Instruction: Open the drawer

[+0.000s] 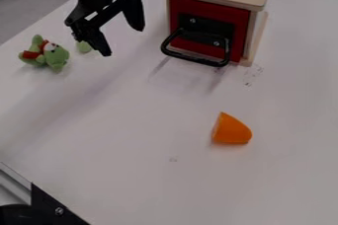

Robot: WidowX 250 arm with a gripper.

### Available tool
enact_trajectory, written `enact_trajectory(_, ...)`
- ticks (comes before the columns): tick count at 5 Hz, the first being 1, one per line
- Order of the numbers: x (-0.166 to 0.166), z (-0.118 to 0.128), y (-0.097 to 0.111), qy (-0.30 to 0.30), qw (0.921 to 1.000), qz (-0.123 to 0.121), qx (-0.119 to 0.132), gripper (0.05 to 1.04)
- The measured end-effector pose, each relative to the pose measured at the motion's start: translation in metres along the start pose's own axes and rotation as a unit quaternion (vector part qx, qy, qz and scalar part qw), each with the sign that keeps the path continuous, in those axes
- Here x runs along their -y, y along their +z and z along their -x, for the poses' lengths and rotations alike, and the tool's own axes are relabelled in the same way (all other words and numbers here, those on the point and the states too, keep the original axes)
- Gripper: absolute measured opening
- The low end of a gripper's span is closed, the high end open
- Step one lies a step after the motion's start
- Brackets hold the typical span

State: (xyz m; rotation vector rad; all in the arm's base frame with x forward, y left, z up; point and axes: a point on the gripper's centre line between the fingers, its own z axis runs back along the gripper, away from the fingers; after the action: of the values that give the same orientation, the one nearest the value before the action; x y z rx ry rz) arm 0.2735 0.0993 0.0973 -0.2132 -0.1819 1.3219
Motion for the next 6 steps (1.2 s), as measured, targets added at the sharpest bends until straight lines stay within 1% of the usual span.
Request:
enact_trajectory(1,-0.005,0.003,-0.007,0.002,0.9999,-0.011,-0.009,1.000)
enact_trajectory(2,-0.007,0.009,-0.011,0.024,0.9996,-0.014,-0.010,1.000)
enact_trajectory(3,-0.003,0.020,-0.005,0.044,0.9990,-0.005,0.011,1.000)
enact_trajectory(4,0.008,0.039,-0.004,0.101,0.9937,-0.011,0.046,1.000)
enact_trajectory(5,0.026,0.061,-0.013,0.128,0.9904,-0.010,0.050,1.000)
enact_trajectory(6,0.032,0.069,-0.020,0.155,0.9868,-0.003,0.046,1.000)
